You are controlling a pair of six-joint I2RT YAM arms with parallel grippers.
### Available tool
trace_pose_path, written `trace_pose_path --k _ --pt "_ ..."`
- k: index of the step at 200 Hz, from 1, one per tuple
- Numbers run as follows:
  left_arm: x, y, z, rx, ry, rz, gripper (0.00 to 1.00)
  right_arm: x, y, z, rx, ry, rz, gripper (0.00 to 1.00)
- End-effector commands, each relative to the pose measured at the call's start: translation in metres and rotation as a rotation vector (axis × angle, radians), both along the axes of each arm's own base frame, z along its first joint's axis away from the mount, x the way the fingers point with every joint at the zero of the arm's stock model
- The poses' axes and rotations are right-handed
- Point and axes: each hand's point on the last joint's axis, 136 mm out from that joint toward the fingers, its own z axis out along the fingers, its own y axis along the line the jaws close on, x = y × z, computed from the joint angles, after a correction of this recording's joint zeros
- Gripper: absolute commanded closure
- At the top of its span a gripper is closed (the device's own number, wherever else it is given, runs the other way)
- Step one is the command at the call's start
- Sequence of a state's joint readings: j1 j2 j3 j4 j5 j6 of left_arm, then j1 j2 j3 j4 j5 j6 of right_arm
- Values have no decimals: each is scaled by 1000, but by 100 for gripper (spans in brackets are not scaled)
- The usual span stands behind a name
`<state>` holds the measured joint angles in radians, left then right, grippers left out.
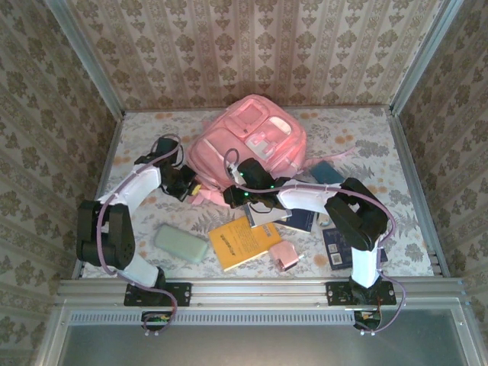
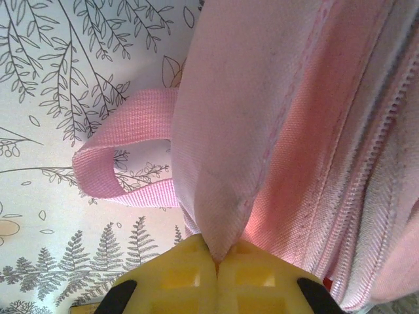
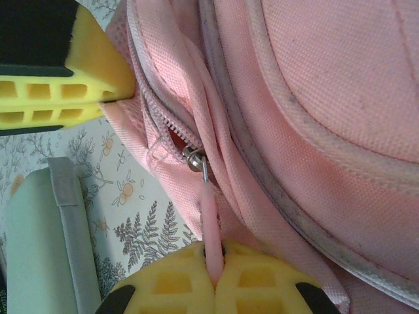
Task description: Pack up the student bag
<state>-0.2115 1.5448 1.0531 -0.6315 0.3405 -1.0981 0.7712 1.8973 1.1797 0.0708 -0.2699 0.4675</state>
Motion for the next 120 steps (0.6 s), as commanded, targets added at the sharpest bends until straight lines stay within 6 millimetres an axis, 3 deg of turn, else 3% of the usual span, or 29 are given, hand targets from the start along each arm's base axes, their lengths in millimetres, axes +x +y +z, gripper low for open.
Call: trace_pose_path --k 1,22,44,68,96,120 --pt "2 32 2 100 -33 41 100 -1 -41 -39 -182 106 -80 100" --pt "3 29 2 98 -41 6 100 -4 -33 -27 -146 78 -43 100" --pt "3 20 13 63 -66 -42 84 -7 -18 -2 -72 35 5 100" --pt "2 5 35 -34 -149 -68 72 -8 -8 20 -35 -4 27 100" --pt "0 1 62 -73 -237 -72 60 -11 -2 36 -27 -52 45 100" --pt "3 -7 66 -93 -243 -84 52 -14 0 45 -18 -76 60 100"
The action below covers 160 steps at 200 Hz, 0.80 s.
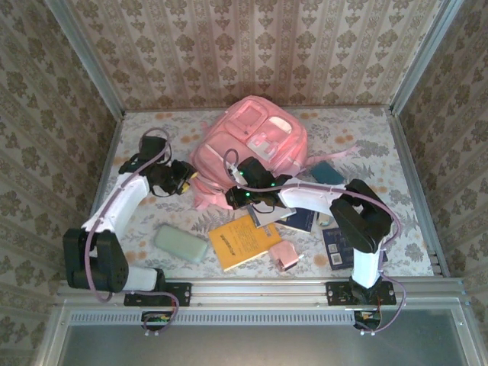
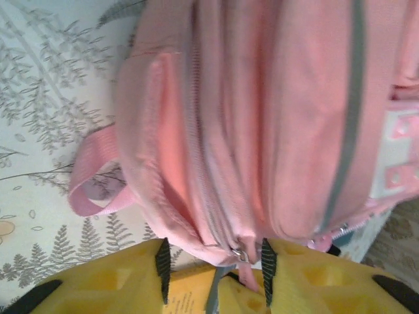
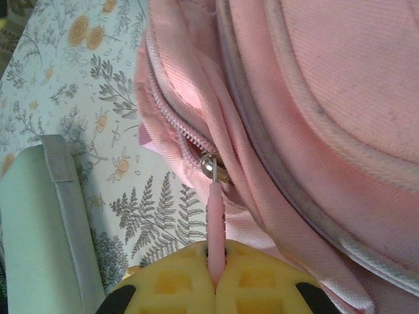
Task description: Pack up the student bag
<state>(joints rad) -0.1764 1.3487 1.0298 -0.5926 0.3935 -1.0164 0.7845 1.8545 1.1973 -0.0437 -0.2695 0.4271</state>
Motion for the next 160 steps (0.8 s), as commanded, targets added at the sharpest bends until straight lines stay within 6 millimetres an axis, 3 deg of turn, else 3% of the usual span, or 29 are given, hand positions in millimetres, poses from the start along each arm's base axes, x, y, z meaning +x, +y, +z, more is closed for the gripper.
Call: trace_pose_path --k 1,78,118,160 --pt "2 -11 4 -32 -7 -31 52 1 5 38 34 -86 23 100" --pt "18 -59 -17 -9 96 -119 51 -6 4 57 -12 -128 46 100" --pt "11 -61 -28 18 131 -117 53 -4 -4 68 -31 -157 26 100" --pt "6 -71 -32 47 148 -140 55 -5 -10 64 -52 -162 7 100"
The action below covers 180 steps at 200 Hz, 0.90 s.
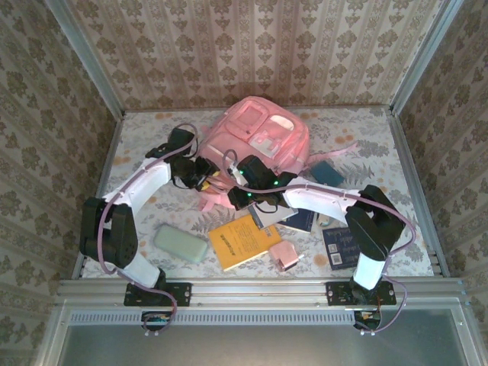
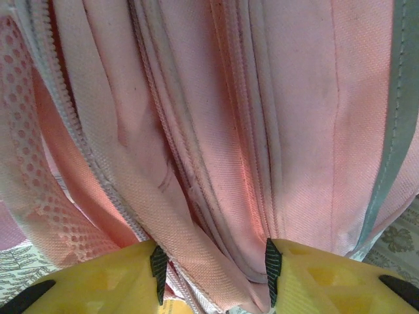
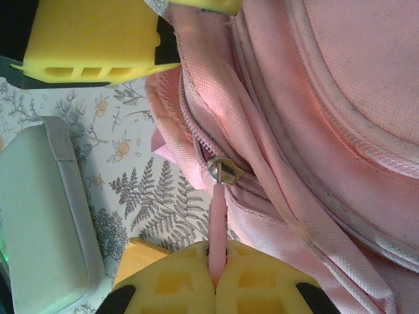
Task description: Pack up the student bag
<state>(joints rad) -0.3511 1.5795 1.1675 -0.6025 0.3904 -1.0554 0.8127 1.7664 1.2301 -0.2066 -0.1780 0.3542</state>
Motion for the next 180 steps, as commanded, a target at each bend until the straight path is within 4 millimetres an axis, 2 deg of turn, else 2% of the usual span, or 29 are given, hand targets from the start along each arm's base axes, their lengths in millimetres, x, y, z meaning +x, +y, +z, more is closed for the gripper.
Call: trace_pose_path --k 1,22,41,64,67,73,98,120,151,180 --pt "-2 -5 -3 35 28 0 56 7 4 39 48 -98 -4 100" --pt "-6 -13 -9 48 34 -8 58 7 2 37 52 -99 -20 100" --pt "-7 -23 -17 48 52 -21 67 8 -2 30 43 -100 -48 100" --pt "-2 -30 -23 57 53 -29 90 7 -9 19 36 -95 -96 100" --pt "-7 -39 -22 59 52 -56 94 6 -10 17 37 -93 -100 100" --pt "-7 -42 -22 62 52 -62 100 6 -12 13 42 -84 -117 100" --pt "-1 -43 -8 75 21 -52 100 9 -23 -3 27 -63 -201 100" --pt "9 -34 23 103 -71 -4 100 15 -32 -9 28 -56 -299 100" --pt "15 -23 61 83 -165 78 100 22 -37 1 56 -104 -370 100" --pt "12 -11 74 83 -188 124 100 34 -60 15 39 -186 -462 100"
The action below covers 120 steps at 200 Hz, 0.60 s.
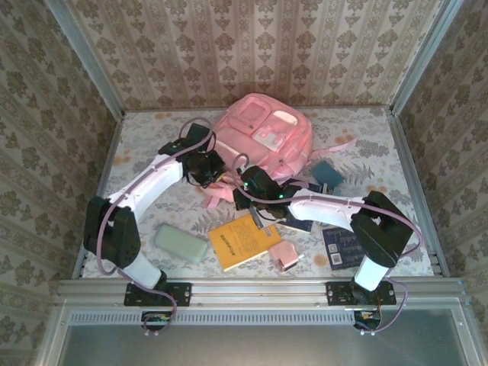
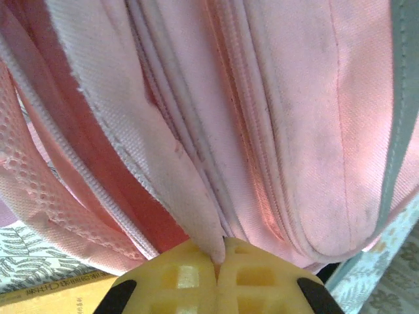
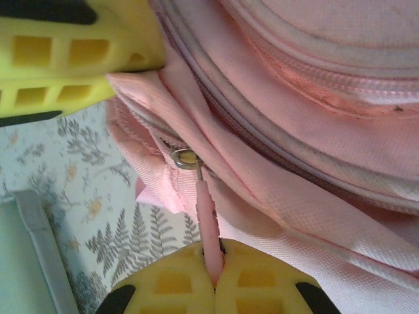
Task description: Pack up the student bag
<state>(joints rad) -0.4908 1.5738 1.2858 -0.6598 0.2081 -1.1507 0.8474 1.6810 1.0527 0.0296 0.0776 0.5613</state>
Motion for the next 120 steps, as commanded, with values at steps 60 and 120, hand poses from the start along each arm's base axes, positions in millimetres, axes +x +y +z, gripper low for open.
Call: trace_pose_path --k 60,120 --pt "8 35 32 -13 -92 140 100 23 -54 14 -56 -82 -99 100" --pt "9 25 22 -46 -67 99 100 8 -43 16 -127 -104 123 84"
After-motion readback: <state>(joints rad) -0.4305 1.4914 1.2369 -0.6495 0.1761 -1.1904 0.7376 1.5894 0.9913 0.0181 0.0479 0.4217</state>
